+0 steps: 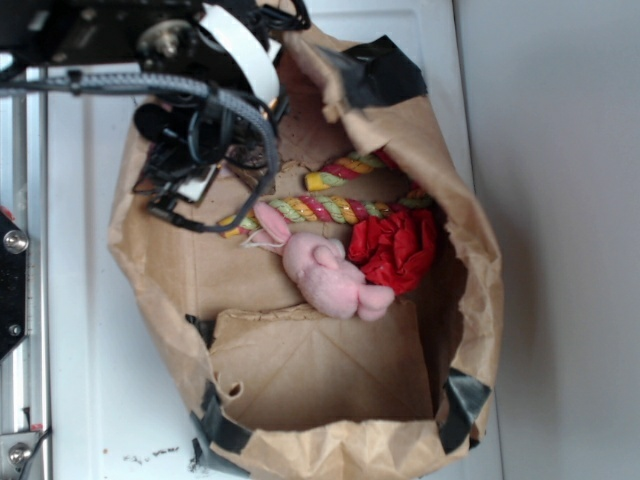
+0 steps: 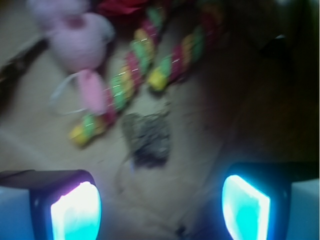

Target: Grab the rock.

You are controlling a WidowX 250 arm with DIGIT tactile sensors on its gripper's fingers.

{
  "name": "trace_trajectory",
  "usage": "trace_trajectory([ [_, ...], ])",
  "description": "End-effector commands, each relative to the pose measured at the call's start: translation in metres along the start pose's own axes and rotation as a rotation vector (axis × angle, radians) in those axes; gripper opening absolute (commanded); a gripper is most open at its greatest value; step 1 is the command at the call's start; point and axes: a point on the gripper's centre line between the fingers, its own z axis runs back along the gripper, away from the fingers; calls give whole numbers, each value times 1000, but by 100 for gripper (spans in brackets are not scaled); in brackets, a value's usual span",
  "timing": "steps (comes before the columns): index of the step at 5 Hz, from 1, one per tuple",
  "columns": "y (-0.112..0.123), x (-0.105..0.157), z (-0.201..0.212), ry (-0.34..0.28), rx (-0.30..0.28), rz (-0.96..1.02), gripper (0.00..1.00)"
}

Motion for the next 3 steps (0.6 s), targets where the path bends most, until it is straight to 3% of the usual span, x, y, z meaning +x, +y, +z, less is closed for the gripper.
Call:
trace_trajectory([
  [1, 12, 16, 30, -37, 41, 8, 100],
  [3, -12, 24, 17, -44, 69, -45, 100],
])
